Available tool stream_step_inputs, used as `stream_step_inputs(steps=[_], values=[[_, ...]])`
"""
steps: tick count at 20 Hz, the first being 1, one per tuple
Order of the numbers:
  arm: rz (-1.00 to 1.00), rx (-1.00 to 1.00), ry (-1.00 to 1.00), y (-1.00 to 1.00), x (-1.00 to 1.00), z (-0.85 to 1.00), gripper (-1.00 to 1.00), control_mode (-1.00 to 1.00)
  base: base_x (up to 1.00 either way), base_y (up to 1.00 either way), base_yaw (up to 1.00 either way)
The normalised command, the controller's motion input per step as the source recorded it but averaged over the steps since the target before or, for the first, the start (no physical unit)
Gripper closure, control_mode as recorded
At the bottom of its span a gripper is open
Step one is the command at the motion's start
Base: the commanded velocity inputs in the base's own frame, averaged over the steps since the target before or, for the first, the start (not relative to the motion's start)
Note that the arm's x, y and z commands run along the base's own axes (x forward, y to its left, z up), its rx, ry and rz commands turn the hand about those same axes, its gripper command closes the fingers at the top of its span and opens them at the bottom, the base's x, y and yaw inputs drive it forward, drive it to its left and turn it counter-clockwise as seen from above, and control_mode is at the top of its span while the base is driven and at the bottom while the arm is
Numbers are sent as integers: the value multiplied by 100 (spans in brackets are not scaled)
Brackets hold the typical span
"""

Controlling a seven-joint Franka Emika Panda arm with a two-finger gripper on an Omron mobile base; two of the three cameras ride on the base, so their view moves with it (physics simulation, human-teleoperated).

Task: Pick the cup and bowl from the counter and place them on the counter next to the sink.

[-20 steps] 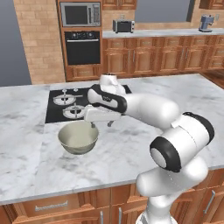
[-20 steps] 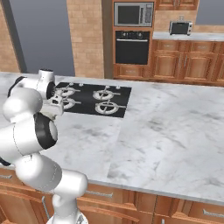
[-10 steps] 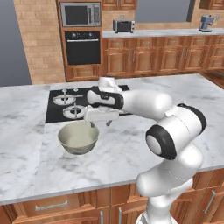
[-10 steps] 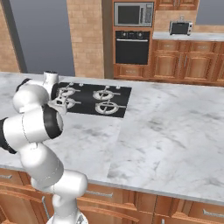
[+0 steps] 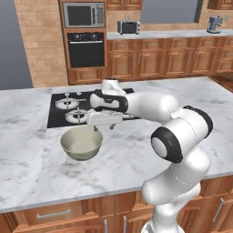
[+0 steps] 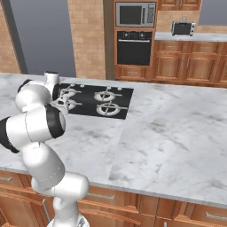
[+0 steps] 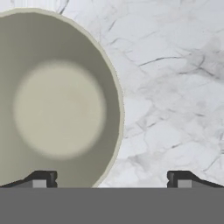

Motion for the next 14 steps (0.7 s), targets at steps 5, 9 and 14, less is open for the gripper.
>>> stream_step_inputs(steps=[5,9,14], values=[[1,0,-2,2,8,-13,-100,-100,0,0,0],[0,0,0,7,7,-7,-100,-100,0,0,0],[0,0,0,9,2,-17,-100,-100,0,0,0]])
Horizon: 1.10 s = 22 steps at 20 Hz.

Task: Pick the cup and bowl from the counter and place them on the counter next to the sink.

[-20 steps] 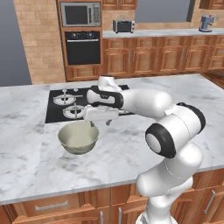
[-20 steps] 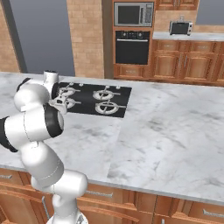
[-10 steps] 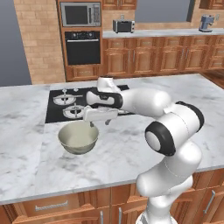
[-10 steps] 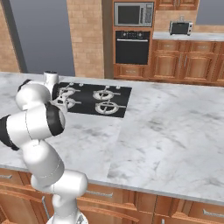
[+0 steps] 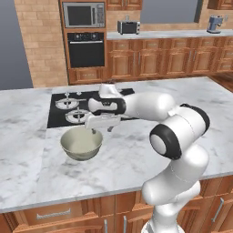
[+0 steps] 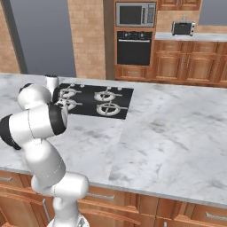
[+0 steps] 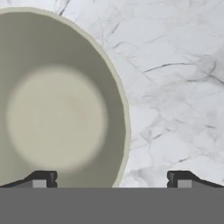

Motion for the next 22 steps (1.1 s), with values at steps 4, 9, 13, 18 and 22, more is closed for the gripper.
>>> stream_step_inputs(steps=[4,9,13,18,22], values=[[0,0,0,2,2,-16,-100,-100,0,0,0],[0,0,0,0,1,-17,-100,-100,0,0,0],[0,0,0,0,0,-19,-100,-100,0,0,0],[0,0,0,0,0,-19,-100,-100,0,0,0],[0,0,2,0,0,-22,-100,-100,0,0,0]])
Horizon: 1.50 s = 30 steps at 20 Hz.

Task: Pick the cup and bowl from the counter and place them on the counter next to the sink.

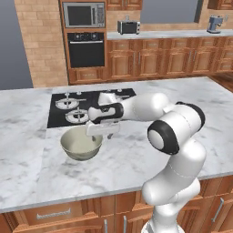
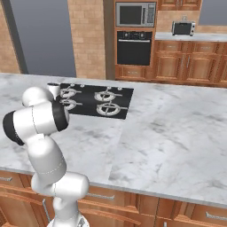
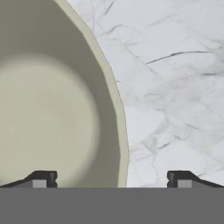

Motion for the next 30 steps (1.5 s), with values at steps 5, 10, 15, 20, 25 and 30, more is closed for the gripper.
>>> stream_step_inputs(steps=[5,10,15,20,25,30], values=[[0,0,1,0,0,-19,-100,-100,0,0,0],[0,0,1,0,0,-5,-100,-100,0,0,0],[0,0,0,0,0,0,100,-100,0,0,0],[0,0,0,0,0,0,100,-100,0,0,0],[0,0,0,0,0,0,100,-100,0,0,0],[0,0,0,-3,0,0,100,-100,0,0,0]])
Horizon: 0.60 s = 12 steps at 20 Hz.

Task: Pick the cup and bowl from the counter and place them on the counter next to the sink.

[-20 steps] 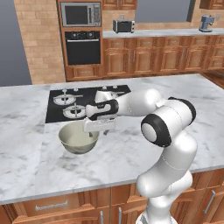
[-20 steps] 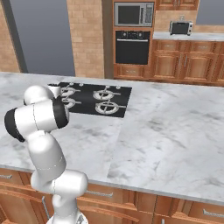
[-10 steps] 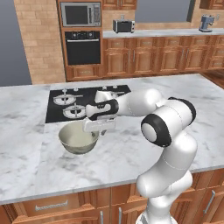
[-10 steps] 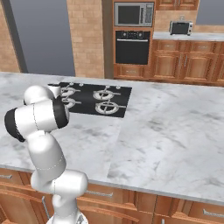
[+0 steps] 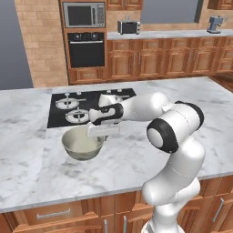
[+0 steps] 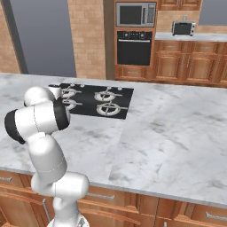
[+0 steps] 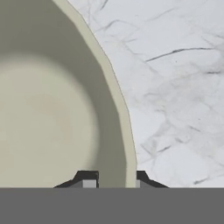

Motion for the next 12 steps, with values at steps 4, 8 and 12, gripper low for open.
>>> stream_step_inputs(steps=[4,8,12], values=[[0,0,0,-37,1,1,100,-100,0,0,0],[-5,7,-1,-46,-2,24,100,-100,0,0,0],[-4,12,-2,-54,-10,38,100,-100,0,0,0]])
